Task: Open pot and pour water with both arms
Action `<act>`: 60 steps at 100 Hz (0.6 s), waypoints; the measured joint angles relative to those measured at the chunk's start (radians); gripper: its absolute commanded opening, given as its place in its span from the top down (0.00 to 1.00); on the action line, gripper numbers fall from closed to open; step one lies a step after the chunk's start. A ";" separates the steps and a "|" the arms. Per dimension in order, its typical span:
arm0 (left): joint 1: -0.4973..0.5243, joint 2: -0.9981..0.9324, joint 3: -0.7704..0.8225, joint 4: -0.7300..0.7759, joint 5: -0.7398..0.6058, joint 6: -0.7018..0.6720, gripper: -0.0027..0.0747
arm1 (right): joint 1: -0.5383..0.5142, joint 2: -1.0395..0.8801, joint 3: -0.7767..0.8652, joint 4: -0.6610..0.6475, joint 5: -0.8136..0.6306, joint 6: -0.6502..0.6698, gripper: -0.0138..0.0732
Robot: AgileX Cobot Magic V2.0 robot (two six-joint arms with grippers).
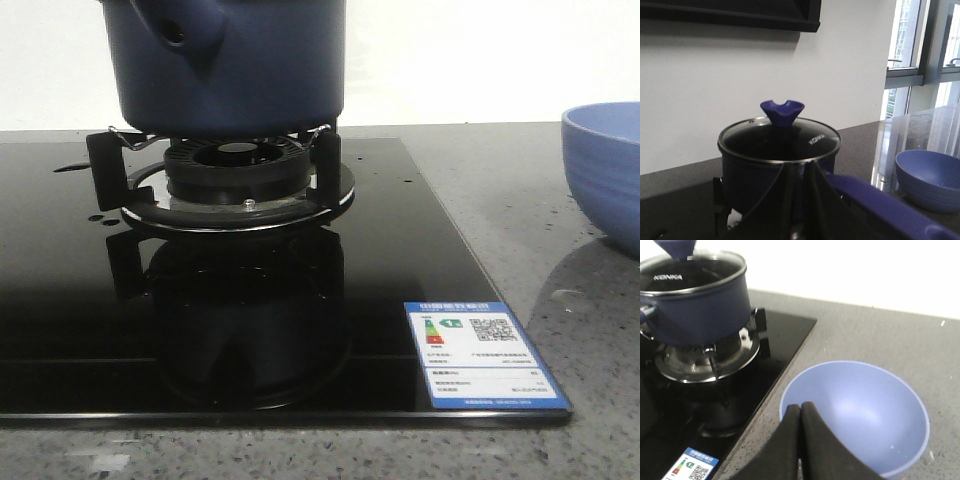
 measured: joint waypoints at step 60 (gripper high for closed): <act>0.000 -0.135 0.156 -0.003 -0.007 -0.006 0.99 | 0.002 -0.196 0.068 0.000 -0.018 -0.002 0.91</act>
